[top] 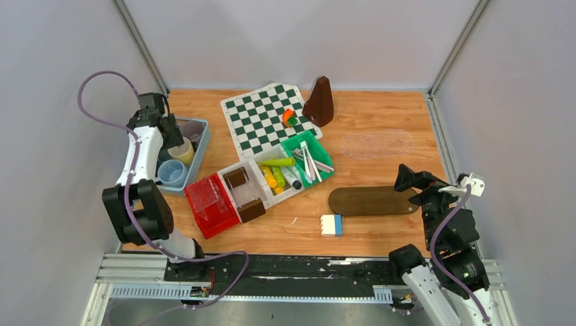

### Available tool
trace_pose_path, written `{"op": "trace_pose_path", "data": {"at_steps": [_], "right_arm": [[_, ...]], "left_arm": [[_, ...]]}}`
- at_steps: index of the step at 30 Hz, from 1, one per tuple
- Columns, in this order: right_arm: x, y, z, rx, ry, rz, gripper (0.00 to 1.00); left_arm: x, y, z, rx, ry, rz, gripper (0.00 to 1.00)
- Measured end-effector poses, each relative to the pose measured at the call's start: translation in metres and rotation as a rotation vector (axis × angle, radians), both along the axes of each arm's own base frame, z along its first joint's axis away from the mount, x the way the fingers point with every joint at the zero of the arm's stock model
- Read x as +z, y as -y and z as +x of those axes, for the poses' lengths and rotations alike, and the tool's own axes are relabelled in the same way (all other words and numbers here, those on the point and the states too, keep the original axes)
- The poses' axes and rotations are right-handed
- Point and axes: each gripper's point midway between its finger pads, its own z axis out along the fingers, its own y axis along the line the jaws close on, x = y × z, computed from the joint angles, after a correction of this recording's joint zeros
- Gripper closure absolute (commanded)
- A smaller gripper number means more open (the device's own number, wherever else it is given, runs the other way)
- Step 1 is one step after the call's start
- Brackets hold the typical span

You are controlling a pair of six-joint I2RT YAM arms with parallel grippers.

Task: Prepare toiletry sets of a toothbrush and toothpaste on the tray
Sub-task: Pick up the cup from the storage box.

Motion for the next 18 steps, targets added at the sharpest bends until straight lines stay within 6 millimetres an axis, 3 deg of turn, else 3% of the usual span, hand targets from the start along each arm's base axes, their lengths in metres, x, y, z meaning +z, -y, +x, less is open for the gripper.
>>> {"op": "trace_pose_path", "data": {"at_steps": [5, 10, 13, 18], "right_arm": [[0.0, 0.0, 0.0, 0.003, 0.006, 0.002, 0.0], [0.002, -0.001, -0.002, 0.009, 0.025, 0.006, 0.0], [0.003, -0.001, -0.002, 0.011, 0.03, 0.005, 0.0], [0.004, -0.002, -0.003, 0.017, 0.035, 0.006, 0.0]], "left_arm": [[-0.03, -0.005, 0.016, -0.008, -0.056, -0.046, 0.47], [-0.048, -0.008, 0.029, -0.016, -0.082, -0.056, 0.53], [-0.048, -0.013, 0.033, -0.012, -0.083, -0.04, 0.58], [-0.05, -0.02, 0.036, 0.001, -0.083, -0.018, 0.55]]}}
